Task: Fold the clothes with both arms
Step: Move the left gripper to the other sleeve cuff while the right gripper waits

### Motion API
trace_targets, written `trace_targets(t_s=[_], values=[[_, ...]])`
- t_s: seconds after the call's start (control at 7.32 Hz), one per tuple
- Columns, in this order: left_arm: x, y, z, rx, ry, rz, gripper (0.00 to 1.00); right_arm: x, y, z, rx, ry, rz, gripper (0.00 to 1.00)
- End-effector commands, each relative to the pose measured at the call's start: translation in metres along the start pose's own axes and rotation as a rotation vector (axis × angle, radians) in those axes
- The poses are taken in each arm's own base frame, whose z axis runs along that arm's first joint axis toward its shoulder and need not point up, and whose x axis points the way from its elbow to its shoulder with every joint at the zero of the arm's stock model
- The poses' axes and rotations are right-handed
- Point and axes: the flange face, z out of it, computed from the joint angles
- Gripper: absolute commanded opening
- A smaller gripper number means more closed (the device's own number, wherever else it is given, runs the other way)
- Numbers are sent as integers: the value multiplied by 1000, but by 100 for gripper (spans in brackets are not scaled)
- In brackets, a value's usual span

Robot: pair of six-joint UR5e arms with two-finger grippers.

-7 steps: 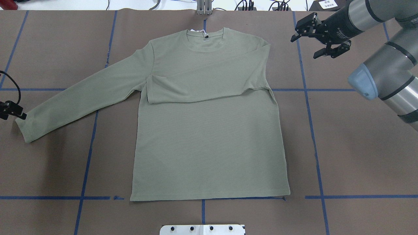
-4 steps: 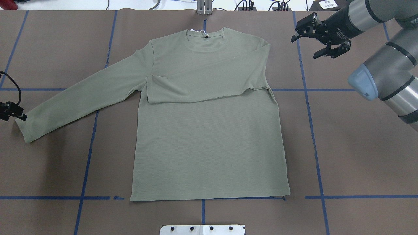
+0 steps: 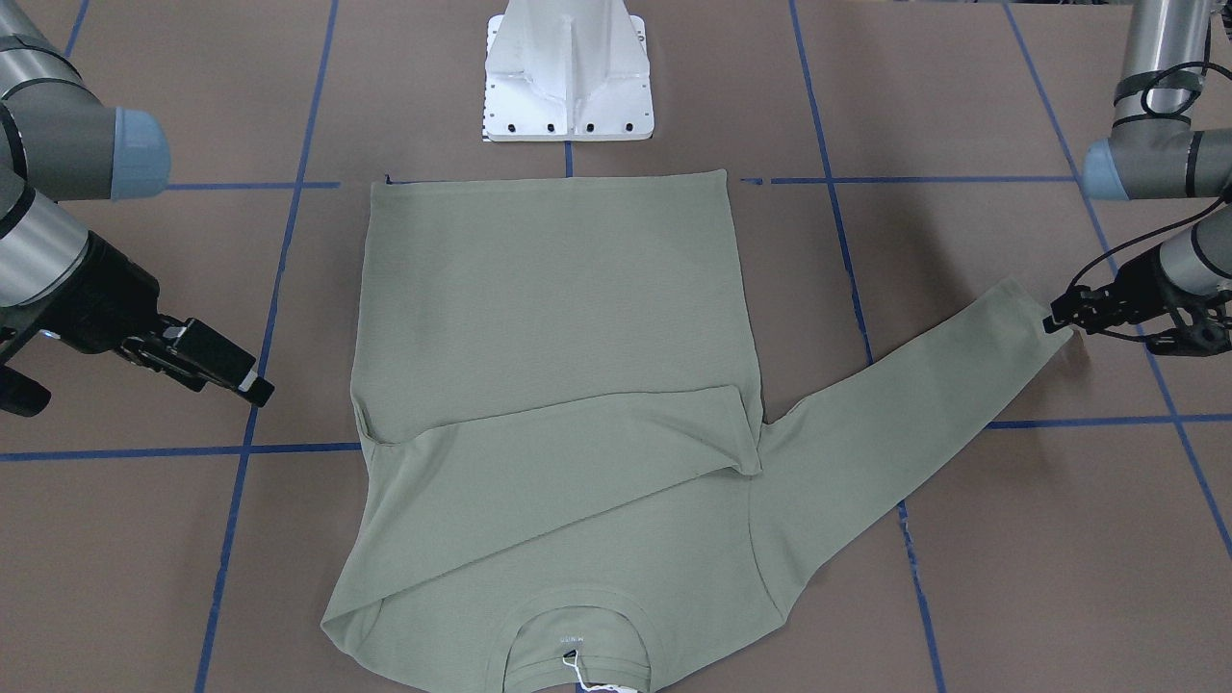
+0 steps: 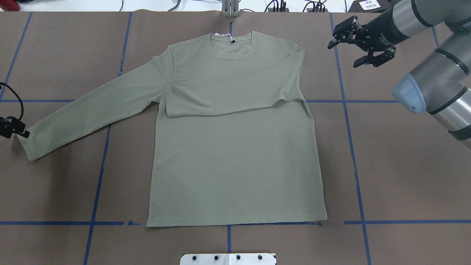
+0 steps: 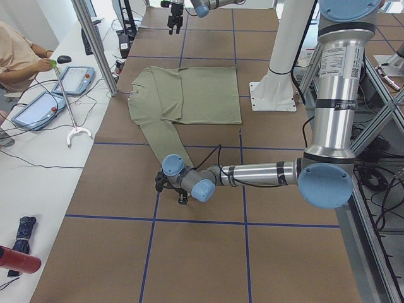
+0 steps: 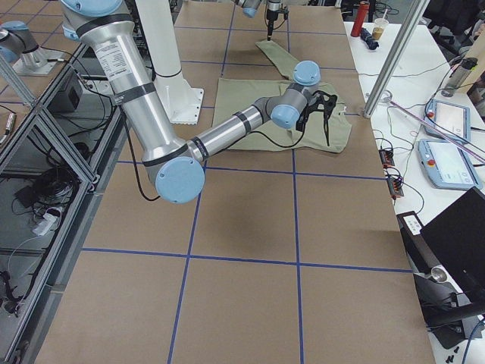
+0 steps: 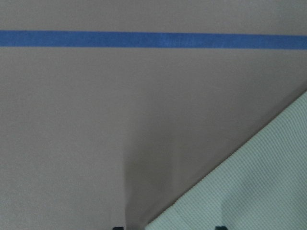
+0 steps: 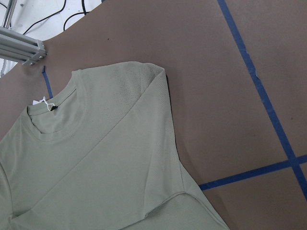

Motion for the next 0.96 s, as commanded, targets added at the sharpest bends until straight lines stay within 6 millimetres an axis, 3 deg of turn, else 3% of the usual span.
trace_targets(t_s=[0.0, 0.27, 0.41, 0.55, 0.82], values=[[2, 1, 5, -8, -4, 3, 64, 2, 0, 1, -1, 2, 2, 99], [8, 4, 10, -20, -2, 12, 58, 3, 0, 1, -1, 3, 3, 99], [10, 3, 9, -20, 1, 16, 17, 4, 0, 1, -1, 6, 5, 99], [15, 2, 6, -15, 7, 23, 0, 6, 0, 2, -1, 7, 6, 99], [31, -1, -5, 5, 25, 53, 0, 9, 0, 2, -2, 10, 11, 99]])
